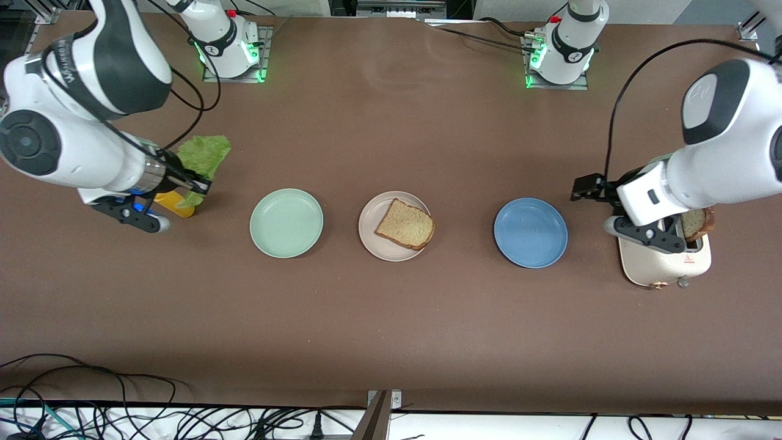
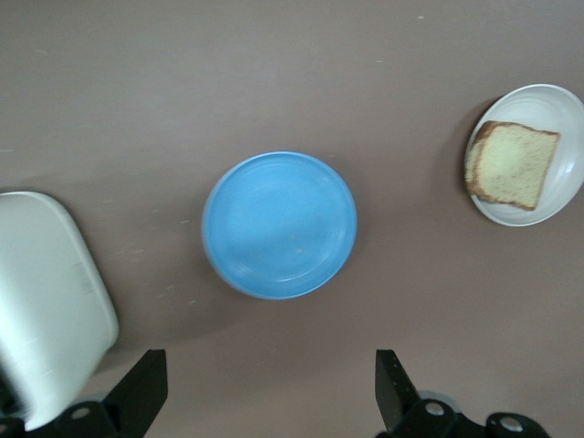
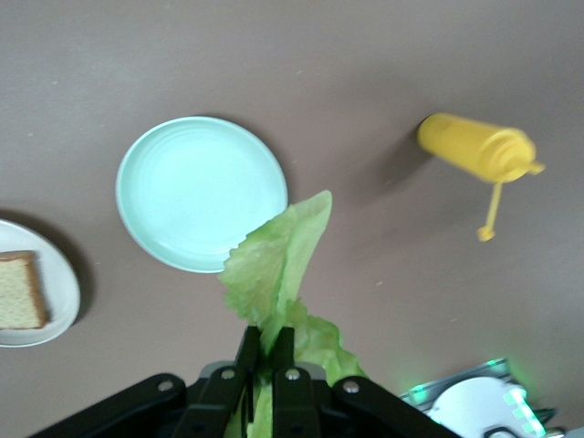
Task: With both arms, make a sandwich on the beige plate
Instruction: 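Carry the lettuce over the bread while the left gripper returns to toaster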
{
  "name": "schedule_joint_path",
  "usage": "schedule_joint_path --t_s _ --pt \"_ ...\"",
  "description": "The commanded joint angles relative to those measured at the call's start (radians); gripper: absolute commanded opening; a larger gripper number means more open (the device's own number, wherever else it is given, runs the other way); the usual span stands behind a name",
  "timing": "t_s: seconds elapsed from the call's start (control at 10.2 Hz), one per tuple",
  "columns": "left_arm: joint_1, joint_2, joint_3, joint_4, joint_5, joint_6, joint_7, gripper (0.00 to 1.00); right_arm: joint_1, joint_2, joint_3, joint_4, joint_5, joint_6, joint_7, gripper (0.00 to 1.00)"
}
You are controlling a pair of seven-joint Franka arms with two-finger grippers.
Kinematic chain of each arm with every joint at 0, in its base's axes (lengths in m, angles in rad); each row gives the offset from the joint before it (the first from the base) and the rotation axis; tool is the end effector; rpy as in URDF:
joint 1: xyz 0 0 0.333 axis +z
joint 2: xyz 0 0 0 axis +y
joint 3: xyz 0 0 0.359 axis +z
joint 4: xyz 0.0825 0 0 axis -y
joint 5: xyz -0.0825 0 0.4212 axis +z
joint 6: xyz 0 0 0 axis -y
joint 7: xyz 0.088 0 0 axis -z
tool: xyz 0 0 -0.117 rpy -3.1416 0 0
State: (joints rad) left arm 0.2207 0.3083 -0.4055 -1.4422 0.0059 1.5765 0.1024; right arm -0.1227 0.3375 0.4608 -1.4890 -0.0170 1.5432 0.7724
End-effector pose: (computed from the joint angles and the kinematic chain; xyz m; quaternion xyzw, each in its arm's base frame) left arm 0.6732 -0.0879 0.5400 0.9859 -0.1387 -0.0768 0.0544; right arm 0.6469 0.1826 0.5009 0.9666 -0.2145 -0.1400 0.0089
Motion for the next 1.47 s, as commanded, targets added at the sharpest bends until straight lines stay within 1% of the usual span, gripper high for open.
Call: schedule_joint_path --t_s 0.0,0.1,0.29,0.49,0.68,0.78,0.88,1.07,1.27,1.37 --pt "0.048 -0.072 -0.004 0.013 0.065 -0.036 -0.001 1.0 0.057 0.043 0.002 0.013 0.061 0.062 0.12 0.0" --pt "0.063 -0.087 -0.004 0.013 0.065 -0.035 0.0 1.0 0.084 0.069 0.002 0.013 0.071 0.098 0.184 0.0" --pt "0.072 -0.115 -0.004 0.011 0.066 -0.032 0.003 1.0 0.17 0.121 0.002 0.013 0.068 0.219 0.353 0.0" --pt "0.104 -0.141 -0.009 0.005 0.054 -0.027 0.01 1.0 0.262 0.184 0.001 0.015 0.065 0.386 0.552 0.0" --pt "0.123 -0.161 -0.015 -0.003 0.049 -0.027 0.022 1.0 0.326 0.242 -0.001 0.016 0.058 0.553 0.687 0.0" --pt "0.124 -0.166 -0.013 -0.006 0.051 -0.027 0.046 1.0 0.35 0.267 -0.001 0.016 0.058 0.608 0.741 0.0" --pt "0.131 -0.166 -0.012 -0.006 0.051 -0.029 0.072 1.0 0.374 0.291 -0.001 0.024 0.058 0.65 0.787 0.0" --pt "0.134 -0.166 -0.013 -0.006 0.051 -0.03 0.076 1.0 0.419 0.363 -0.004 0.085 0.058 0.66 0.869 0.0" --pt "0.134 -0.167 -0.015 -0.004 0.048 -0.03 0.076 1.0 0.495 0.446 -0.059 0.186 0.055 0.664 0.974 0.0" --pt "0.134 -0.167 -0.015 -0.003 0.048 -0.03 0.076 1.0 0.54 0.468 -0.101 0.194 0.054 0.682 0.984 0.0"
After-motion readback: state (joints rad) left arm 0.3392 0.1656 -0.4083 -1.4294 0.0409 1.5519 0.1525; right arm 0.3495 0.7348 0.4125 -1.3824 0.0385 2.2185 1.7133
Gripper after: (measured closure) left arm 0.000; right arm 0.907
